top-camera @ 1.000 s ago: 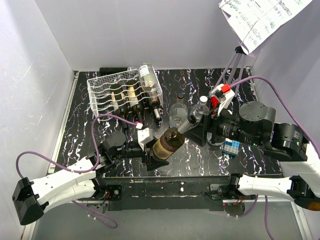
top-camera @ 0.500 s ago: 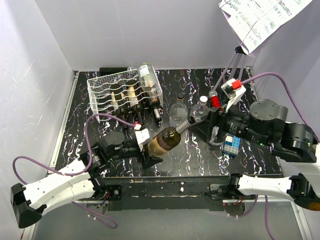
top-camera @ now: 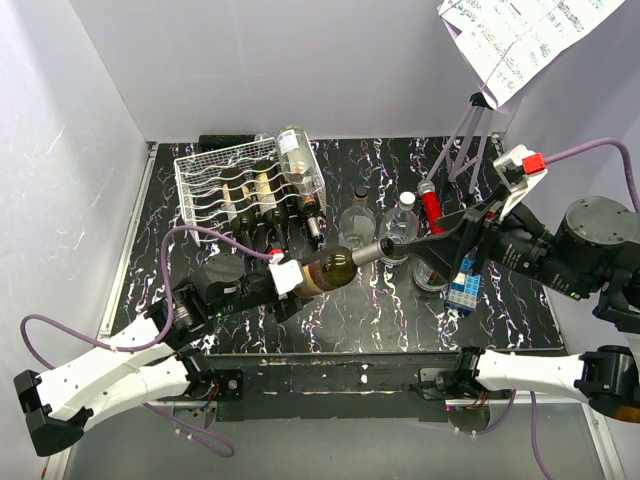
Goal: Put the wine bottle on the wine rack
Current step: Pick up the wine bottle from the center of the board.
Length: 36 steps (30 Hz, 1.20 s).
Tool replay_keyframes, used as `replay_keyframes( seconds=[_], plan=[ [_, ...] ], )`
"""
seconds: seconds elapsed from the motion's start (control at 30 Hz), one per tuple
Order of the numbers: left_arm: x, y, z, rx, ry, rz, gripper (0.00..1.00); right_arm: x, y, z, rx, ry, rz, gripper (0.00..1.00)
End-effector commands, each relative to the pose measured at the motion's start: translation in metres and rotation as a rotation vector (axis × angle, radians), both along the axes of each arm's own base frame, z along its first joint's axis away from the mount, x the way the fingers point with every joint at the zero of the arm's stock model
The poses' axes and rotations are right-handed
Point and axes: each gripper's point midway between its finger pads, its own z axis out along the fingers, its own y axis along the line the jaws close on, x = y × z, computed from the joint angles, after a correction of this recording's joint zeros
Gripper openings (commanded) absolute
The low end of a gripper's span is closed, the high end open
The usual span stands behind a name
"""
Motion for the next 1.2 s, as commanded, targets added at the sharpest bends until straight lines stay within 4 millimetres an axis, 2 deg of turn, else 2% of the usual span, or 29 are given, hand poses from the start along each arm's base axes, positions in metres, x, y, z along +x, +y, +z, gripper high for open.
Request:
replay_keyframes(
  seconds=[0.0, 0.1, 0.2, 0.3, 0.43, 0.57, 0.8, 1.0, 1.17],
  plan=[
    [0.018, 0.010, 0.054, -0.028, -0.216, 0.051, 0.00, -0.004, 0.006, 0.007, -0.055, -0.042, 0.065, 0.85],
    [0.024, 0.014, 0.046, 0.038, -0.264, 0.055, 0.00, -0.006, 0.020, 0.000, -0.136, -0.033, 0.129, 0.86],
    [0.026, 0.018, 0.034, 0.098, -0.320, 0.038, 0.00, -0.011, 0.034, -0.017, -0.243, -0.004, 0.210, 0.86],
    [0.029, 0.022, 0.028, 0.124, -0.375, 0.038, 0.00, -0.015, 0.049, -0.042, -0.333, 0.023, 0.296, 0.86],
    [0.024, 0.026, 0.026, 0.139, -0.451, 0.004, 0.00, -0.033, 0.067, -0.082, -0.463, 0.120, 0.462, 0.83],
    [0.022, 0.029, 0.017, 0.167, -0.484, -0.020, 0.00, -0.029, 0.074, -0.113, -0.562, 0.173, 0.476, 0.81],
    [0.020, 0.031, 0.009, 0.183, -0.497, -0.030, 0.00, -0.031, 0.082, -0.149, -0.636, 0.237, 0.516, 0.81],
    [0.018, 0.034, 0.004, 0.191, -0.497, -0.030, 0.00, -0.040, 0.094, -0.178, -0.662, 0.319, 0.564, 0.78],
    [0.019, 0.033, 0.000, 0.203, -0.496, -0.031, 0.00, -0.042, 0.103, -0.190, -0.674, 0.340, 0.582, 0.67]
  ],
)
